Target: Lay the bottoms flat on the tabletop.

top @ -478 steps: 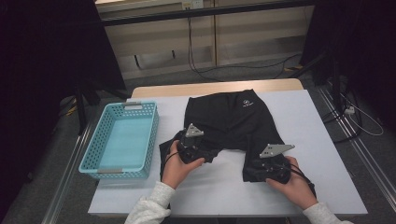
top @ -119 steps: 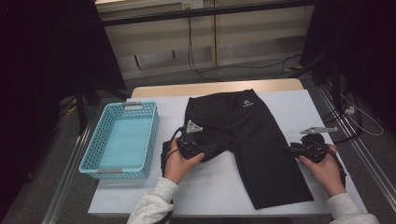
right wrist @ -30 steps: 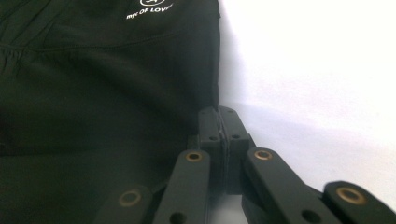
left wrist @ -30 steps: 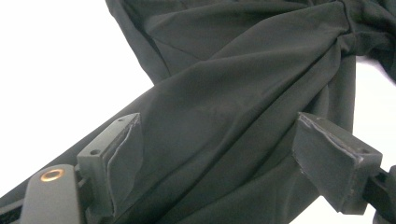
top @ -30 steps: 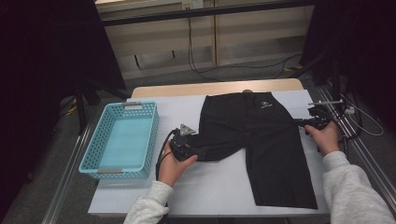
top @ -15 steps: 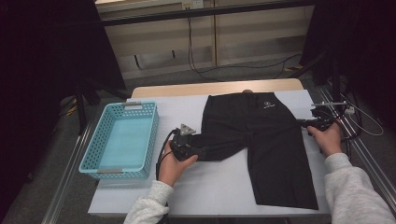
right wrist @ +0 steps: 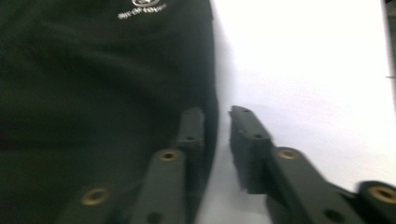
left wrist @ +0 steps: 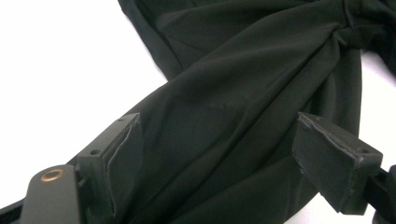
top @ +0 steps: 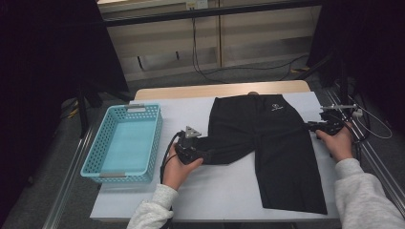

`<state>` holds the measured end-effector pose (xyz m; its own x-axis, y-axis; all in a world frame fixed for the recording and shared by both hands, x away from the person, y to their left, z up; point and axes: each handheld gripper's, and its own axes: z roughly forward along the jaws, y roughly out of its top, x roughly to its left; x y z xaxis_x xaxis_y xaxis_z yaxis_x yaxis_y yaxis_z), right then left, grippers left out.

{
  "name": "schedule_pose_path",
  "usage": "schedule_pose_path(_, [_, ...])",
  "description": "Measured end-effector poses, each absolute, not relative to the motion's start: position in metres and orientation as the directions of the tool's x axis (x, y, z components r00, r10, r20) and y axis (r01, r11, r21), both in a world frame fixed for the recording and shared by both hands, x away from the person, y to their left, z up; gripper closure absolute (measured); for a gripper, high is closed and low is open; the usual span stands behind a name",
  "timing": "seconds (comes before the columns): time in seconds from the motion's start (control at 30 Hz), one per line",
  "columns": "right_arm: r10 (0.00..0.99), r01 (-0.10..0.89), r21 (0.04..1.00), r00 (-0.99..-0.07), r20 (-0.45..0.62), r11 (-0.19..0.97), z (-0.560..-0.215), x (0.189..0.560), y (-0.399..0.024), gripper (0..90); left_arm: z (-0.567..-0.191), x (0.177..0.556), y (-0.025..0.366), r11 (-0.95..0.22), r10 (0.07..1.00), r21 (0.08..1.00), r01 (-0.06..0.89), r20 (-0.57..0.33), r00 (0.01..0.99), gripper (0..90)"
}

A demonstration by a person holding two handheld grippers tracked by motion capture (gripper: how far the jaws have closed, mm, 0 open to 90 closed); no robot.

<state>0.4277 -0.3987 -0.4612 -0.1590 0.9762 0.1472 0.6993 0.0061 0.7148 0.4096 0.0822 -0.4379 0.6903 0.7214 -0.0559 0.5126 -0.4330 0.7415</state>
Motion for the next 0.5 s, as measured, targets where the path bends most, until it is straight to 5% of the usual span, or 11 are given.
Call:
schedule_pose_path(0.2, [0.963,0.685,0.727,-0.162,0.217,-0.048,-0.457,0.403,-0.4,63.8,-0.437,0.411,0.079,-0.437,0.712,0.741,0.51,-0.062,0.7,17.5])
schedule_pose_path(0.5, [0.949,0.726,0.687,-0.228,0.218,0.016,-0.457,0.344,-0.383,65.4,-0.431,0.41,0.071,-0.45,0.689,0.75,0.485,-0.053,0.722,17.5])
